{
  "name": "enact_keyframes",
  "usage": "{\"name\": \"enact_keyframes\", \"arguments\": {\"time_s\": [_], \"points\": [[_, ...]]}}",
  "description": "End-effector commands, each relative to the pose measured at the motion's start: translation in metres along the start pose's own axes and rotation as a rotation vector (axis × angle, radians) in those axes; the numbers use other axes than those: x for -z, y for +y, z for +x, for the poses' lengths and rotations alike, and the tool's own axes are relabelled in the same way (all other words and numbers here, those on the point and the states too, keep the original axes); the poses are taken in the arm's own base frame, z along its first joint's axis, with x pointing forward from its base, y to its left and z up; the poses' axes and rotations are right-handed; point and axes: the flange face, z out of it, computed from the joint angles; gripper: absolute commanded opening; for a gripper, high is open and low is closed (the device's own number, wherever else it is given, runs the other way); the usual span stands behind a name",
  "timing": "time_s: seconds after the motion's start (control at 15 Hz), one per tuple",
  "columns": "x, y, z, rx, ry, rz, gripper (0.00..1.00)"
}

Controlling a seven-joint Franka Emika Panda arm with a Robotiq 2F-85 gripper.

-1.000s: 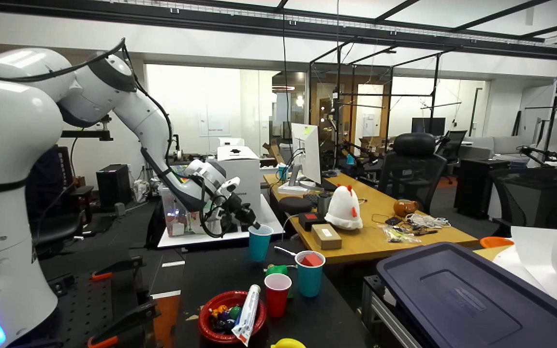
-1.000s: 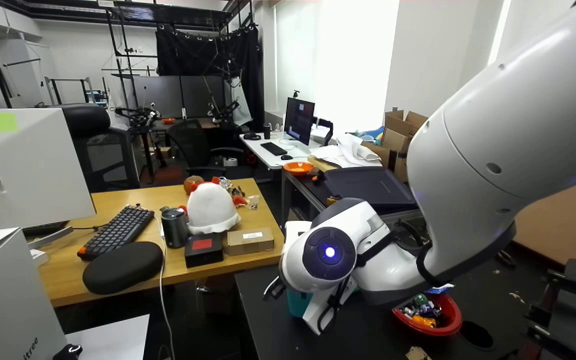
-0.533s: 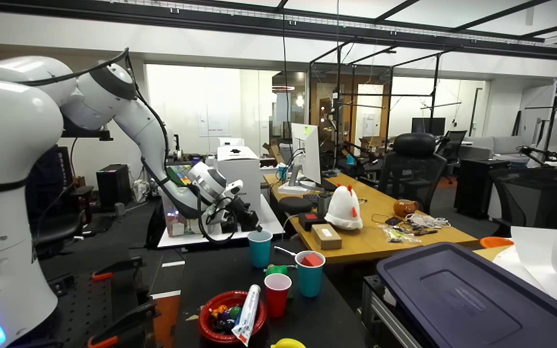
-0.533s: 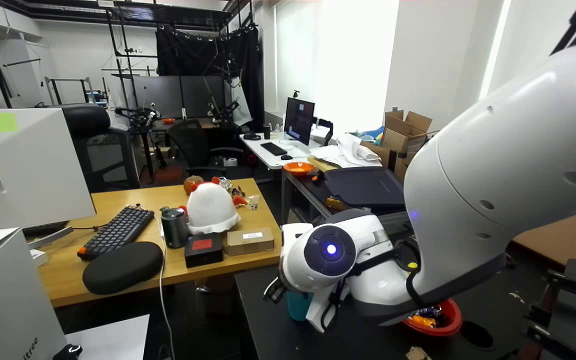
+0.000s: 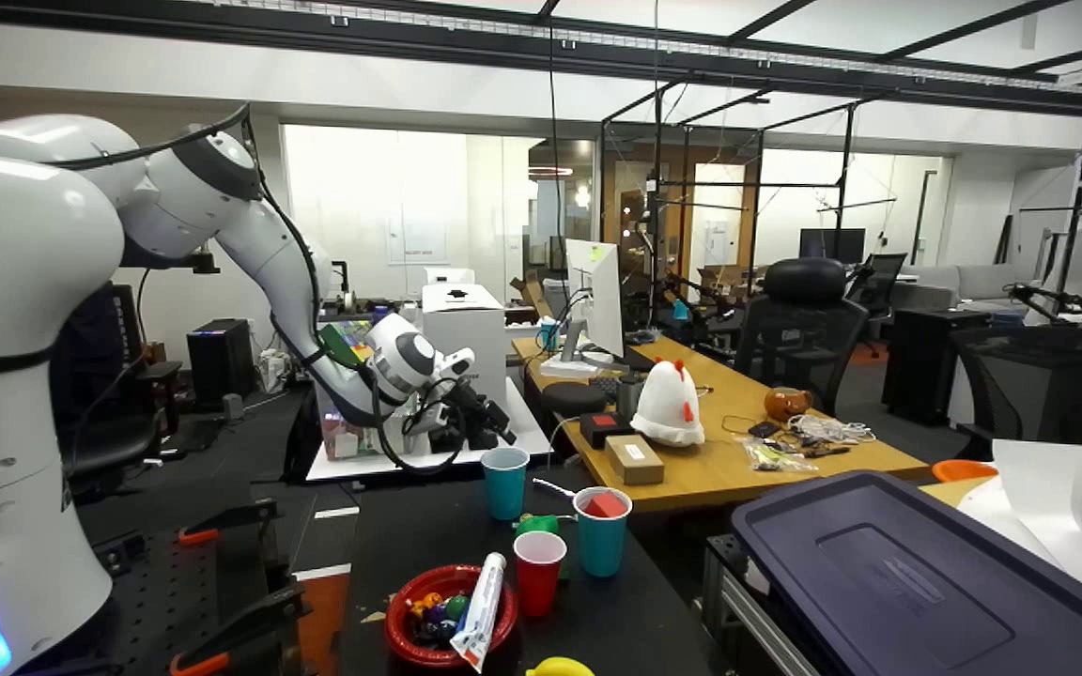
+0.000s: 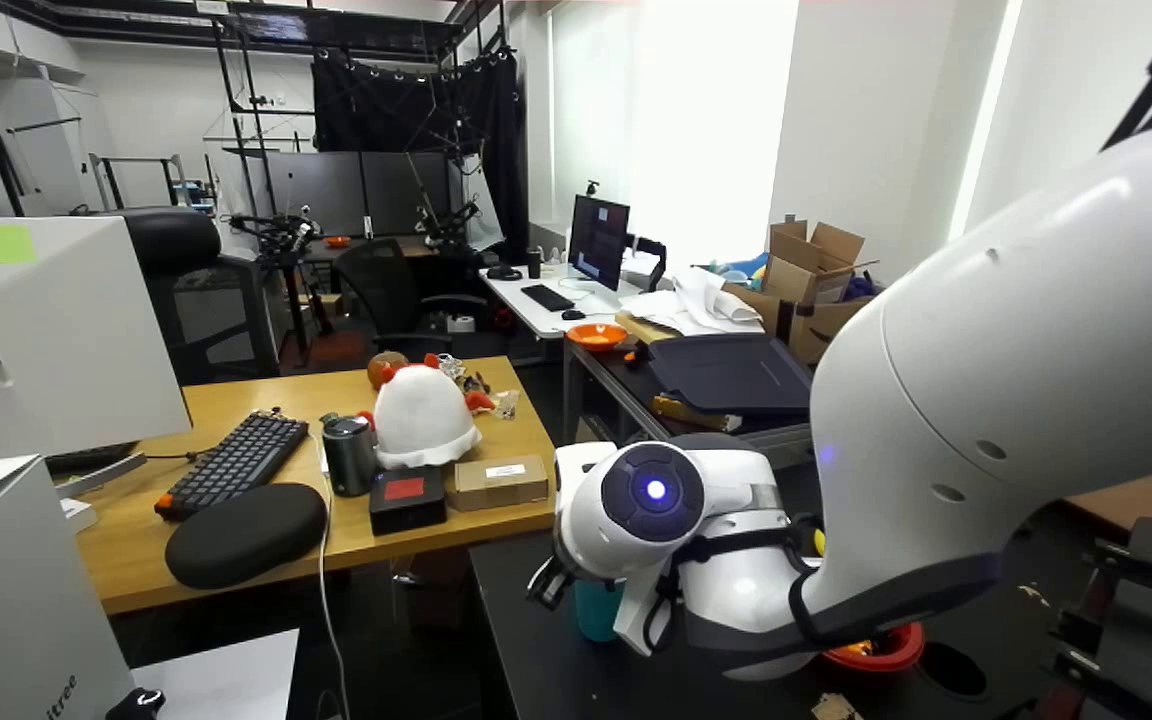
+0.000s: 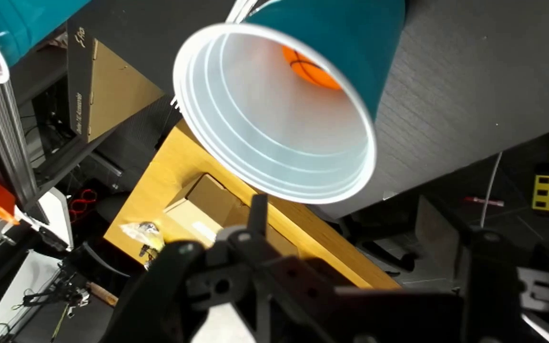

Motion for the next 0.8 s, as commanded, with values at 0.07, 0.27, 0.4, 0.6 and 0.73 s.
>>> {"name": "enact_keyframes", "arguments": {"time_s": [0.07,0.27,0.4,0.6,0.73], "points": [[0.011,0.017,0.006,-0.027,-0.041,0.021,1.00],[0.021,0.031,0.014,-0.053,-0.086,0.025,1.00],[0.029,0.041,0.021,-0.067,-0.114,0.019,1.00],[0.045,0.061,0.030,-0.104,-0.178,-0.004,1.00],[0.058,0.076,0.034,-0.147,-0.242,-0.028,1.00]]}}
